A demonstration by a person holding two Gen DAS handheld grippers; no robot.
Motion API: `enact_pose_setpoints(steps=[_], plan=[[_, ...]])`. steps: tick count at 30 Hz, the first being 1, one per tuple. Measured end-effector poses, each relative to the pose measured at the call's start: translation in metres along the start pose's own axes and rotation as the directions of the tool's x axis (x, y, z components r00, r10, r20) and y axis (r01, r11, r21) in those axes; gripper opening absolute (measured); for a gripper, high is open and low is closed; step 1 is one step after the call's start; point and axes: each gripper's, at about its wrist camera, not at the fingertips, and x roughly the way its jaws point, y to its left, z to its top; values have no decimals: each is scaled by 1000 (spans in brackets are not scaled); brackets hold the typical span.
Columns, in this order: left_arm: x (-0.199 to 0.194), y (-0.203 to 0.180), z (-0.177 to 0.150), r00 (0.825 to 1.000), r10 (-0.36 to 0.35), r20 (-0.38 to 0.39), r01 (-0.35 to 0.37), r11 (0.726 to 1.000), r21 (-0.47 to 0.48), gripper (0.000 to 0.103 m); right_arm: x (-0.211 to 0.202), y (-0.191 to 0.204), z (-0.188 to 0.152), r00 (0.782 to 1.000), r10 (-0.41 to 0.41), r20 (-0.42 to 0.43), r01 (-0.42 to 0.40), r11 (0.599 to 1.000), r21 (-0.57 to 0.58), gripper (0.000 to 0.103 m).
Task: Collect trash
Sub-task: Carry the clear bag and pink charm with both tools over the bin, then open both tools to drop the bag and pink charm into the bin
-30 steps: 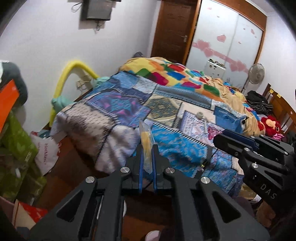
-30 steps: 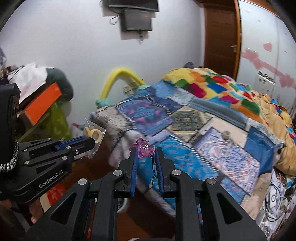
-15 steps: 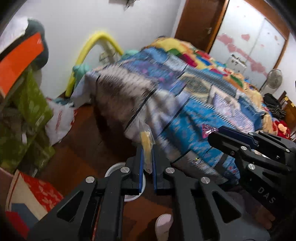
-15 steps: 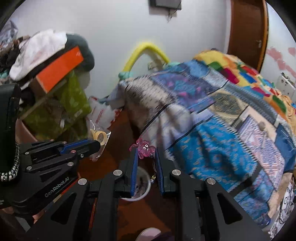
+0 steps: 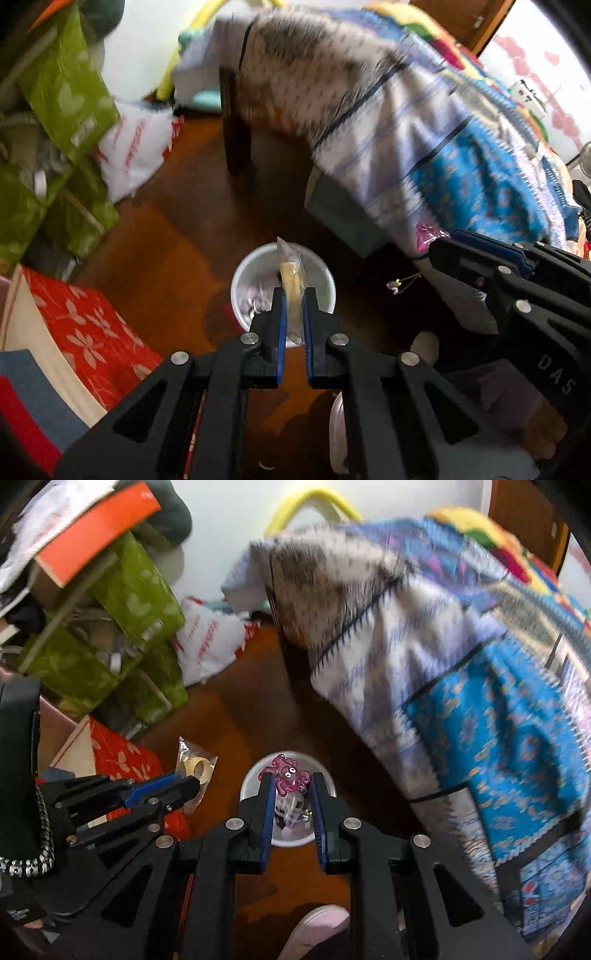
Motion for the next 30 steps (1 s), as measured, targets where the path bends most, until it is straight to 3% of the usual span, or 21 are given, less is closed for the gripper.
enact_pose_setpoints(steps=[5, 13, 25, 30], plan=[[39, 13, -5, 996, -14, -89, 10, 999, -48, 7, 42, -8, -3, 996, 13, -88, -10, 999, 34, 17], [96, 23, -7, 976, -18, -216, 0, 997, -83, 7, 98, -12, -1, 972, 109, -207, -95, 993, 72, 17], [156, 43, -6, 940, -74, -333, 16, 985, -173, 7, 137, -22, -3, 957, 104, -271, -91, 994, 61, 17], [161, 45, -6, 937, -78, -339, 15, 983, -185, 7, 141, -21, -4, 954, 115, -276, -107, 993, 42, 18]])
